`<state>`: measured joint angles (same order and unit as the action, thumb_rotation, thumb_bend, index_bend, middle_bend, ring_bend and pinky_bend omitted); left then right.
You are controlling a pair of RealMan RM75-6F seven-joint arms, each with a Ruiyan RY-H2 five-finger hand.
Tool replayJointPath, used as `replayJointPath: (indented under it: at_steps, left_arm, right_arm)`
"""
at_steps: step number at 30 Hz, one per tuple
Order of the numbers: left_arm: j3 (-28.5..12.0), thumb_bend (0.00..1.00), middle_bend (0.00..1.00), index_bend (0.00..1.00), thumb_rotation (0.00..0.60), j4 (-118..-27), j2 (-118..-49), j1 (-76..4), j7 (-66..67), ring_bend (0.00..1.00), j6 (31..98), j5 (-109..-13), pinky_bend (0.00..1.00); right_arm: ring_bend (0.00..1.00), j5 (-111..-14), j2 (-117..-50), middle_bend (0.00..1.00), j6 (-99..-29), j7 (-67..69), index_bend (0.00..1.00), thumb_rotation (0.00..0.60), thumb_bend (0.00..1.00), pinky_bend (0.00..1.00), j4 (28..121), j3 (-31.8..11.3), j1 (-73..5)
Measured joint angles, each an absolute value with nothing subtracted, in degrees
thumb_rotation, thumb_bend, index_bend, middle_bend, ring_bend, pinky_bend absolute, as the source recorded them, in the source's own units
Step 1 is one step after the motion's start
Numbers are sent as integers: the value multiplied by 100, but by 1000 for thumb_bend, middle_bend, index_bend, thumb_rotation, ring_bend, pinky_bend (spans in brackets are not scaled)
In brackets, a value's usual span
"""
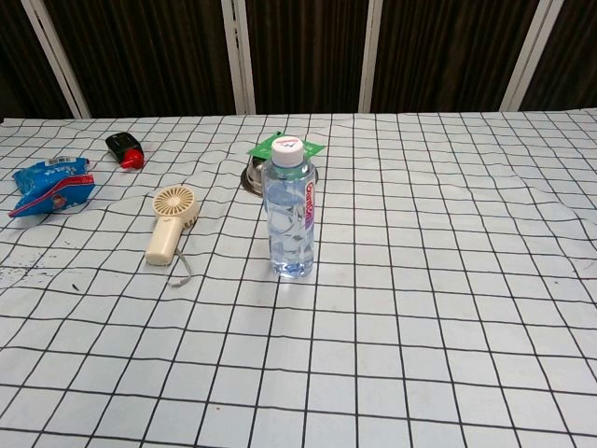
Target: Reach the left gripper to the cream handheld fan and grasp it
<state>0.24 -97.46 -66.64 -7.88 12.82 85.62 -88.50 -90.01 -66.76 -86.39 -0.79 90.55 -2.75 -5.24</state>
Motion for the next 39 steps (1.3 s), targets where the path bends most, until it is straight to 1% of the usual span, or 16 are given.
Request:
replayJointPath:
  at_steps: [12, 13, 14, 15, 16, 17, 18, 19, 20, 21, 22, 24, 26, 29, 34, 39]
  left_arm:
    - [21, 90, 0, 0, 600, -9808, -6714, -830, 1473, 0, 8394, -8818, 7]
    - [15, 93, 0, 0, 600, -9815, -6723, -843, 1491, 0, 8367, -8808, 40]
    - [5, 98, 3, 0, 600, -9821, -6734, -861, 1517, 29, 8335, -8795, 120]
    - [-13, 104, 36, 0, 600, -9826, -6752, -890, 1564, 84, 8291, -8776, 212]
    - [-32, 114, 135, 0, 600, -9827, -6767, -916, 1606, 206, 8258, -8759, 377]
    - [-57, 129, 287, 0, 600, -9828, -6785, -945, 1653, 363, 8225, -8738, 543]
    - [-113, 144, 414, 0, 600, -9824, -6822, -999, 1739, 466, 8176, -8698, 632]
    - [-142, 175, 573, 0, 600, -9821, -6841, -1024, 1778, 591, 8156, -8680, 723]
    - [-186, 221, 694, 0, 600, -9819, -6872, -1067, 1831, 690, 8115, -8647, 783]
    - [-222, 257, 754, 0, 600, -9823, -6900, -1107, 1865, 741, 8059, -8600, 811]
    - [-267, 316, 814, 0, 600, -9837, -6936, -1162, 1887, 794, 7964, -8515, 845]
    - [-345, 411, 874, 0, 600, -9880, -6996, -1265, 1922, 850, 7764, -8326, 883]
    - [-425, 504, 910, 0, 600, -9919, -7063, -1383, 1987, 882, 7544, -8115, 907]
    - [-565, 588, 930, 0, 600, -9956, -7217, -1629, 2278, 895, 7151, -7699, 918]
    - [-751, 610, 931, 0, 600, -10024, -7536, -2039, 2935, 896, 6581, -6811, 920]
    - [-890, 610, 931, 0, 600, -10014, -8004, -2456, 3716, 896, 6301, -6018, 920]
  right_arm:
    - [0, -9007, -6638, 0, -8682, 12, 0, 600, 398, 0, 9074, -253, -481]
    - [0, -9011, -6638, 0, -8681, 8, 0, 600, 397, 0, 9074, -251, -482]
    - [0, -9013, -6639, 0, -8677, 3, 0, 600, 397, 0, 9073, -250, -483]
    - [0, -9011, -6641, 0, -8670, 1, 0, 600, 397, 0, 9070, -250, -486]
    - [0, -9008, -6642, 0, -8668, -3, 0, 600, 398, 0, 9069, -250, -486]
    - [0, -9005, -6643, 0, -8668, -4, 0, 600, 398, 0, 9068, -250, -484]
    - [0, -8998, -6642, 0, -8669, -3, 0, 600, 398, 0, 9069, -251, -482]
    - [0, -8994, -6641, 0, -8671, -1, 0, 600, 398, 0, 9069, -253, -479]
    - [0, -8990, -6638, 0, -8673, 4, 0, 600, 398, 0, 9070, -253, -476]
    - [0, -8987, -6636, 0, -8674, 13, 0, 600, 398, 0, 9071, -253, -473]
    - [0, -8985, -6634, 0, -8674, 18, 0, 600, 397, 0, 9072, -253, -472]
    - [0, -8983, -6630, 0, -8671, 31, 0, 600, 397, 0, 9076, -253, -472]
    - [0, -8991, -6629, 0, -8665, 38, 0, 600, 398, 0, 9075, -253, -478]
    - [0, -8991, -6627, 0, -8651, 55, 0, 600, 398, 0, 9071, -250, -482]
    - [0, -8984, -6616, 0, -8633, 98, 0, 600, 398, 0, 9071, -247, -486]
    - [0, -8992, -6608, 0, -8627, 145, 0, 600, 398, 0, 9070, -243, -488]
